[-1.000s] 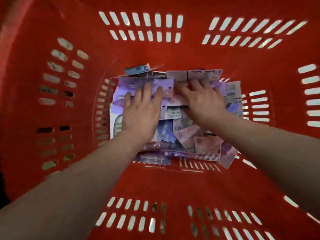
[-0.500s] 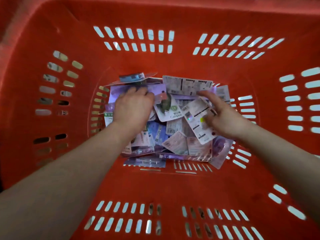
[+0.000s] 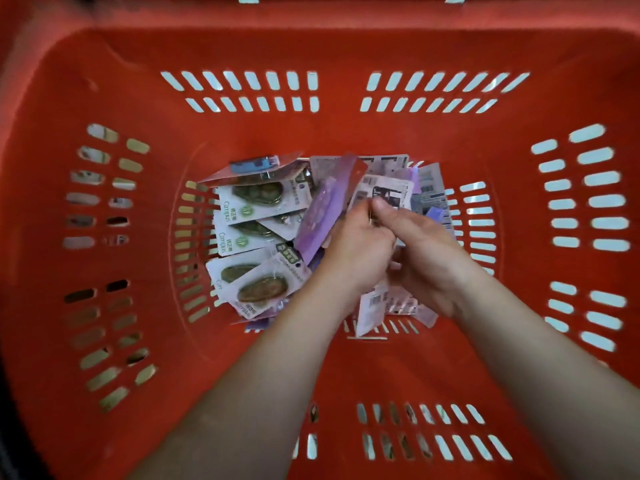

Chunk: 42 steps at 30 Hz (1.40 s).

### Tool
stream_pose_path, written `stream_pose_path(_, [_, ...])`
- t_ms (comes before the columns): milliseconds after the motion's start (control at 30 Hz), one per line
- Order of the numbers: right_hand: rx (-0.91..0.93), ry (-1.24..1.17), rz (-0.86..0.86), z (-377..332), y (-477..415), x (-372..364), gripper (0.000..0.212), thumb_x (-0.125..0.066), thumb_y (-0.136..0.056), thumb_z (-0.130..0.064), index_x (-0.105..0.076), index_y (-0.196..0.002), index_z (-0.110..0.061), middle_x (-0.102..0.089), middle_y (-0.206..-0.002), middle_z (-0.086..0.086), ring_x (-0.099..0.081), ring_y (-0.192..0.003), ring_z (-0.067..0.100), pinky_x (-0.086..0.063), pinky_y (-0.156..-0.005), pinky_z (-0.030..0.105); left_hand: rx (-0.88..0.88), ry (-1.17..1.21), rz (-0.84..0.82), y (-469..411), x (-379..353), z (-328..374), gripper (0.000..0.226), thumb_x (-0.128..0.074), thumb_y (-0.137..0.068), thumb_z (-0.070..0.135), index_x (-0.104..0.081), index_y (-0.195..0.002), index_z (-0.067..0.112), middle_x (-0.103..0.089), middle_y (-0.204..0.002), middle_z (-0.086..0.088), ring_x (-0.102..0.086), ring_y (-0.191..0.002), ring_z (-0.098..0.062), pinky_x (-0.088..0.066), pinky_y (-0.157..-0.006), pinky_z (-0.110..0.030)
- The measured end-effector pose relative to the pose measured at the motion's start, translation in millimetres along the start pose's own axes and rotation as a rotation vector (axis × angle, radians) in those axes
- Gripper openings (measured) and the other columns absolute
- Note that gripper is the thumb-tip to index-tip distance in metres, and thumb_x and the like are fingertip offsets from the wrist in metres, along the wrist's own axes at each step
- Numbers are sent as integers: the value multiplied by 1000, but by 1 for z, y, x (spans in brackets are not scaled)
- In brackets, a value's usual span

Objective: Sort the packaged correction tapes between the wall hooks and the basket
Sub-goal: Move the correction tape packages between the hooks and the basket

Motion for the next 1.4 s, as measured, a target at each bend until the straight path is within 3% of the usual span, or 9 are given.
stream_pose_path(100, [-21,30,88,4,-6,17,20,-61,-95,-15,-68,-113,-7,-74,-74,4,-71,-59,15,-55,-50,25,54,169,-109,-4,-1,-8,45,-44,-79,-16,-61,-100,19,-70,-89,-3,-67,-79,-17,-58,-70,-30])
stream_pose_path(267, [84,266,304,4,-12,41,12,-66,-94,-11,-69,-104,-5,-76,-85,6,-73,-62,12,-53,-49,22,-136,-508,476,-19,73,-19,34,-64,-90,19,-63,-124,19,-67,-113,-3,-62,-104,-21,-52,-92,-40])
stream_pose_path(467, [348,586,529,-6,-20,53,7,-55,-98,-23,-61,-101,-24,-71,-96,-4,-69,-91,16,-56,-79,35,-32,-935,210,-44,52,-54,76,-70,-84,45,-34,-147,22,-53,-133,-12,-52,-121,-35,-49,-93,-45])
stream_pose_path(633, [338,646,584,2,-27,57,39,-42,-89,-58,-62,-110,-32,-66,-112,5,-64,-105,24,-51,-93,50,22,-513,193,-38,54,-49,42,-72,-82,30,-60,-122,22,-70,-108,1,-66,-96,-22,-54,-84,-39])
stream_pose_path(733, [357,497,544,-1,-25,49,32,-44,-102,-44,-64,-95,-21,-67,-87,1,-64,-81,17,-53,-75,40,56,-164,48,-14,42,-48,26,-72,-87,25,-68,-113,24,-73,-92,8,-68,-80,-8,-57,-81,-35])
stream_pose_path(867, [240,446,270,3,-21,23,57,-46,-89,-71,-69,-105,-21,-72,-105,-2,-66,-99,11,-51,-90,33,-48,-478,-56,3,23,-52,36,-75,-84,39,-67,-116,24,-71,-103,3,-65,-89,-13,-52,-81,-31])
stream_pose_path(1000, [230,696,273,27,-24,24,41,-78,-74,-53,-67,-78,-15,-71,-76,1,-64,-68,8,-52,-66,34,-32,-560,-220,2,48,-55,21,-73,-85,43,-66,-102,34,-65,-102,1,-63,-93,-13,-49,-74,-25])
stream_pose_path(1267, [279,719,322,33,-24,28,30,-80,-82,-31,-57,-67,-20,-60,-64,-10,-55,-54,0,-39,-53,19,-9,-1592,-208,-7,101,-97,84,-65,-85,34,-14,-152,39,-40,-136,-8,-35,-130,-28,-32,-100,-49])
stream_pose_path(1400, [282,733,298,31,-22,27,28,-80,-81,-33,-59,-69,-19,-63,-67,-9,-56,-61,8,-41,-59,26,-61,-1786,-137,-15,92,-84,67,-68,-83,39,-37,-142,29,-39,-135,-12,-33,-130,-30,-30,-101,-49])
Point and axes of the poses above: each hand's wrist, its own y-axis away from the middle knuckle, its own x-axis out of the back of the hand, z = x × y, the point moved 6 cm from there along -y, towards the middle knuckle
